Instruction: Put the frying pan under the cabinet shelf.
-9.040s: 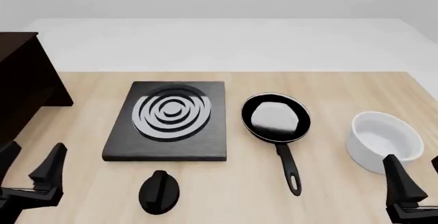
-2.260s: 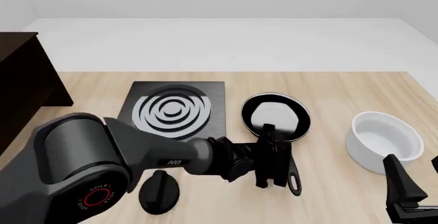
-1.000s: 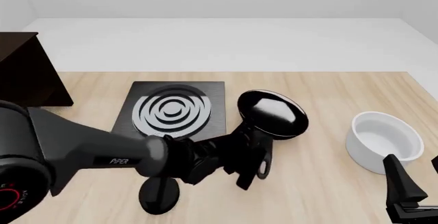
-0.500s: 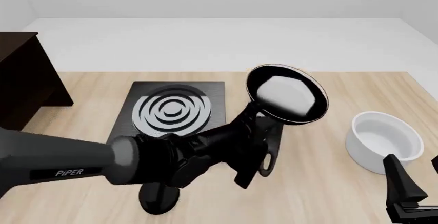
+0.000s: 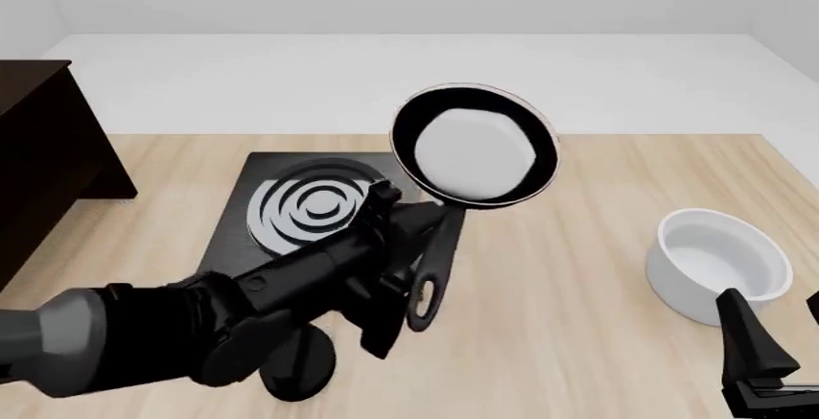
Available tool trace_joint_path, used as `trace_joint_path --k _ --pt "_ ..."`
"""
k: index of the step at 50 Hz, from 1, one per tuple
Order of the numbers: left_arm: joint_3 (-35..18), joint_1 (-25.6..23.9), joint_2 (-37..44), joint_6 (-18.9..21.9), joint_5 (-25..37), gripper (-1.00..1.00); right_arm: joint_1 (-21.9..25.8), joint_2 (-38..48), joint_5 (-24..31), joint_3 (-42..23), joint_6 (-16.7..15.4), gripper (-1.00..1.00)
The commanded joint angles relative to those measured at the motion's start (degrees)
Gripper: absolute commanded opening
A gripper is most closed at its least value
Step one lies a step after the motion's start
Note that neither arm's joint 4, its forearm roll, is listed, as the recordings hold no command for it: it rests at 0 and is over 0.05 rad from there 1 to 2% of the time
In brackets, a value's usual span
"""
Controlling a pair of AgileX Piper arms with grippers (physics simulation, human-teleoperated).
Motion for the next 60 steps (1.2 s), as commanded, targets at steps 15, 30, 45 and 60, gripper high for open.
trace_joint_path --k 15,30,45,60 --pt "15.4 9.4 -16.7 0.0 -6.2 -1.00 0.0 0.0 0.0 0.0 0.0 1.00" --pt "25.0 15.3 -26.1 -1.7 -9.1 -1.00 0.0 0.0 0.0 0.0 0.0 1.00" --pt "28.1 24.3 -36.4 -4.1 -3.0 -1.00 0.0 0.0 0.0 0.0 0.0 1.00" --pt "26.0 31.8 -48.7 -9.9 11.6 -1.00 0.0 0.0 0.0 0.0 0.0 1.00"
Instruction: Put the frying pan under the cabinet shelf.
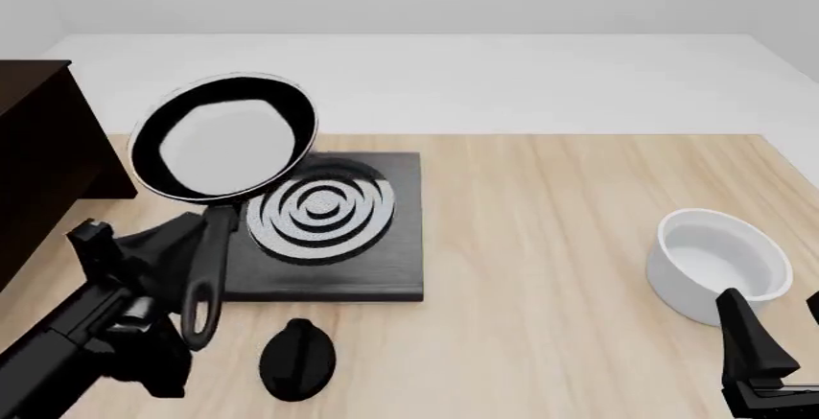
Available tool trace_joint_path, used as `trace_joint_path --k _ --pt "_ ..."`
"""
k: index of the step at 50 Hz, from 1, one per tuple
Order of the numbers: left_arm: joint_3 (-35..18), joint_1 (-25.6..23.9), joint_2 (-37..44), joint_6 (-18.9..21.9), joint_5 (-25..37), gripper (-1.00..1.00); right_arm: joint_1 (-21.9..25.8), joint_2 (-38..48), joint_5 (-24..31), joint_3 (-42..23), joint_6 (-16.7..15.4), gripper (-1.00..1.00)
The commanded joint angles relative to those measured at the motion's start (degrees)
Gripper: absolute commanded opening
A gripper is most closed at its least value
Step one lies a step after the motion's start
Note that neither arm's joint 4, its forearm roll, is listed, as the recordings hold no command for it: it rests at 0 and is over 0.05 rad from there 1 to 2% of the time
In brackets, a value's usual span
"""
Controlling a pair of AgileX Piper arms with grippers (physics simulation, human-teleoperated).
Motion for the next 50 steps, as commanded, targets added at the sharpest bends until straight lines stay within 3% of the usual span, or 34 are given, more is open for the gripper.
trace_joint_path --k 1,3,12,27,30,32,37,38,40,42,45,47,50 --pt "-3.2 5.4 -9.7 -3.7 10.5 -1.00 0.0 0.0 0.0 0.0 0.0 1.00" --pt "-5.2 5.6 -11.5 -6.4 15.4 -1.00 0.0 0.0 0.0 0.0 0.0 1.00" --pt "-6.4 7.3 -17.0 -8.0 23.1 -1.00 0.0 0.0 0.0 0.0 0.0 1.00" --pt "-1.0 9.5 -24.5 -11.0 26.9 -1.00 0.0 0.0 0.0 0.0 0.0 1.00" --pt "0.9 9.2 -28.0 -12.0 30.8 -1.00 0.0 0.0 0.0 0.0 0.0 1.00" --pt "-0.5 8.5 -29.3 -15.2 35.0 -1.00 0.0 0.0 0.0 0.0 0.0 1.00" --pt "0.2 9.7 -30.9 -14.2 36.6 -1.00 0.0 0.0 0.0 0.0 0.0 1.00" --pt "0.2 11.3 -32.3 -16.0 41.8 -1.00 0.0 0.0 0.0 0.0 0.0 1.00" --pt "0.2 11.3 -33.2 -16.2 43.3 -1.00 0.0 0.0 0.0 0.0 0.0 1.00" --pt "-1.5 10.6 -33.4 -19.0 47.2 -1.00 0.0 0.0 0.0 0.0 0.0 1.00" --pt "0.0 11.5 -34.7 -16.9 47.9 -1.00 0.0 0.0 0.0 0.0 0.0 1.00" --pt "-1.2 11.0 -34.5 -18.4 49.3 -1.00 0.0 0.0 0.0 0.0 0.0 1.00" --pt "-1.0 11.9 -36.4 -17.4 52.0 -1.00 0.0 0.0 0.0 0.0 0.0 1.00"
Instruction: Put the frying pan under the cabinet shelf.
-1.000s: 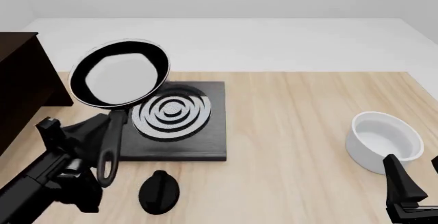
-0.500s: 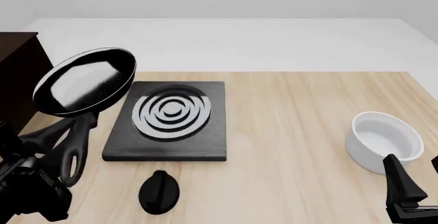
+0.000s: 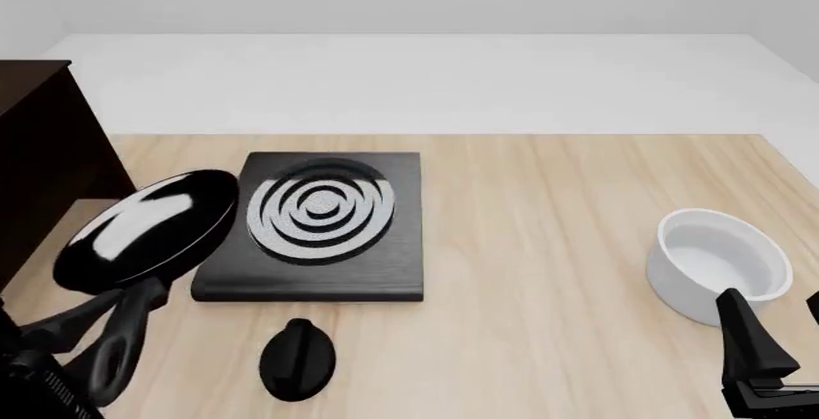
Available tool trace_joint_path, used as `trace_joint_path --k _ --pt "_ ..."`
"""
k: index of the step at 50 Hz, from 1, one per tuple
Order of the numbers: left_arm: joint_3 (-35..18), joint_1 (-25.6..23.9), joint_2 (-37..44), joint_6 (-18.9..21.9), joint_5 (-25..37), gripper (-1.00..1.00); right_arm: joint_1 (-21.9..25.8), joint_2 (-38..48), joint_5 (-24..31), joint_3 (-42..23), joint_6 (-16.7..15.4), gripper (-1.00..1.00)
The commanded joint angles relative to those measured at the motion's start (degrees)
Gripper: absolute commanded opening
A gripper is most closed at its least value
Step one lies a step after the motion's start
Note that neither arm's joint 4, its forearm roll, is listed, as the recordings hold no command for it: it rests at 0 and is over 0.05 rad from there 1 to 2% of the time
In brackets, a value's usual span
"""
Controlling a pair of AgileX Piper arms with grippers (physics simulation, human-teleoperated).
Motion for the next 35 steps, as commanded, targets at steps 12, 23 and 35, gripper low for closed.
trace_joint_path --k 12,23,35 --pt "-1.5 5.1 -13.4 -1.1 18.6 -1.00 0.0 0.0 0.0 0.0 0.0 1.00" --pt "-0.6 7.4 -13.6 -4.2 14.9 -1.00 0.0 0.0 0.0 0.0 0.0 1.00" --pt "1.5 6.6 -8.0 -7.7 7.2 -1.00 0.0 0.0 0.0 0.0 0.0 1.00"
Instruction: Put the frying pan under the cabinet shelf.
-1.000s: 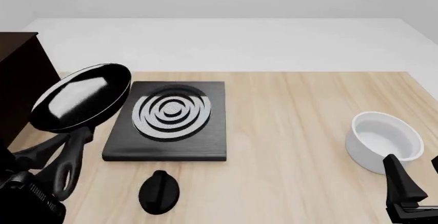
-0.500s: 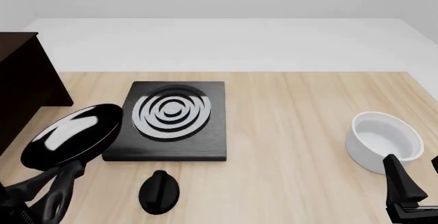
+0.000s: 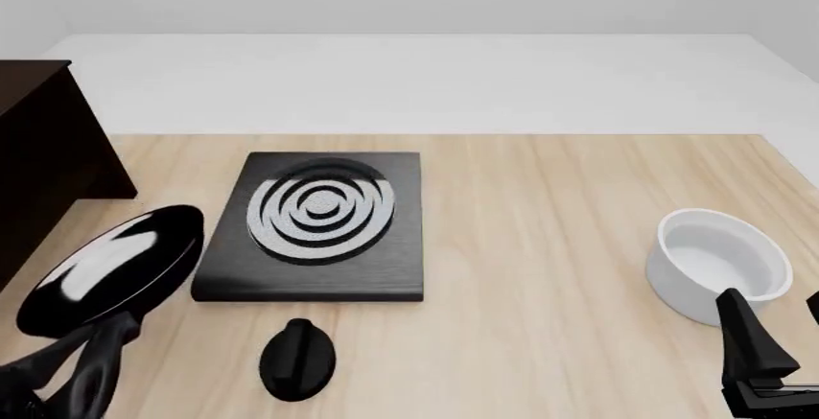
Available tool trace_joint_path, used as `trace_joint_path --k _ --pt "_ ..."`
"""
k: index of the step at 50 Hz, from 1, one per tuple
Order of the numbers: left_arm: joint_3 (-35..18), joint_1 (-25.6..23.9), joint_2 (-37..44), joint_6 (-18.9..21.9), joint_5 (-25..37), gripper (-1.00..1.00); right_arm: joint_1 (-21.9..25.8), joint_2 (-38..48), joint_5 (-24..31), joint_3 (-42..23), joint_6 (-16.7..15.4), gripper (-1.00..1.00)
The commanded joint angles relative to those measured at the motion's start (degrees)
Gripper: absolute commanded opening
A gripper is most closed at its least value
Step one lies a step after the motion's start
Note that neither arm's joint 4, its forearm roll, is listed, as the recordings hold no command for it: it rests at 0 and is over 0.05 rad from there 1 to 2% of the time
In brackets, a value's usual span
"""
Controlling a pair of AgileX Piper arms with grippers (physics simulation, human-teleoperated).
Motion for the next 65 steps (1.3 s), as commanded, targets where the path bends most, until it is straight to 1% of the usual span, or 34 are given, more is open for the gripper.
trace_joint_path --k 1,4,7,10,17,22,23,24,25,26,28,36,39,40,41,42,43,49,57,65 --pt "0.1 0.3 2.4 -2.7 -5.6 -1.00 0.0 0.0 0.0 0.0 0.0 1.00" --pt "0.6 0.2 2.7 -3.1 -6.4 -1.00 0.0 0.0 0.0 0.0 0.0 1.00" --pt "2.2 0.3 4.2 -4.0 -9.0 -1.00 0.0 0.0 0.0 0.0 0.0 1.00" --pt "2.6 0.4 5.2 -4.3 -10.2 -1.00 0.0 0.0 0.0 0.0 0.0 1.00" --pt "3.5 1.2 10.6 -4.8 -16.1 -1.00 0.0 0.0 0.0 0.0 0.0 1.00" --pt "3.8 2.0 13.9 -5.0 -19.1 -1.00 0.0 0.0 0.0 0.0 0.0 1.00" --pt "3.6 1.9 14.3 -5.2 -19.3 -1.00 0.0 0.0 0.0 0.0 0.0 1.00" --pt "3.0 1.8 15.4 -6.3 -19.4 -1.00 0.0 0.0 0.0 0.0 0.0 1.00" --pt "3.2 1.8 15.9 -6.2 -20.0 -1.00 0.0 0.0 0.0 0.0 0.0 1.00" --pt "4.0 2.2 17.0 -5.3 -21.4 -1.00 0.0 0.0 0.0 0.0 0.0 1.00" --pt "3.2 2.0 17.5 -5.9 -21.4 -1.00 0.0 0.0 0.0 0.0 0.0 1.00" --pt "2.4 2.6 17.8 -5.0 -20.3 -1.00 0.0 0.0 0.0 0.0 0.0 1.00" --pt "1.8 3.2 18.5 -5.3 -20.3 -1.00 0.0 0.0 0.0 0.0 0.0 1.00" --pt "0.9 3.3 19.1 -6.5 -20.1 -1.00 0.0 0.0 0.0 0.0 0.0 1.00" --pt "0.7 3.6 19.4 -6.7 -20.3 -1.00 0.0 0.0 0.0 0.0 0.0 1.00" --pt "2.0 4.5 19.9 -4.6 -21.7 -1.00 0.0 0.0 0.0 0.0 0.0 1.00" --pt "1.2 3.8 20.0 -5.7 -20.9 -1.00 0.0 0.0 0.0 0.0 0.0 1.00" --pt "0.6 4.4 20.8 -4.9 -21.3 -1.00 0.0 0.0 0.0 0.0 0.0 1.00" --pt "1.8 5.8 22.7 -3.8 -23.7 -1.00 0.0 0.0 0.0 0.0 0.0 1.00" --pt "2.4 6.4 24.9 -4.4 -26.4 -1.00 0.0 0.0 0.0 0.0 0.0 1.00"
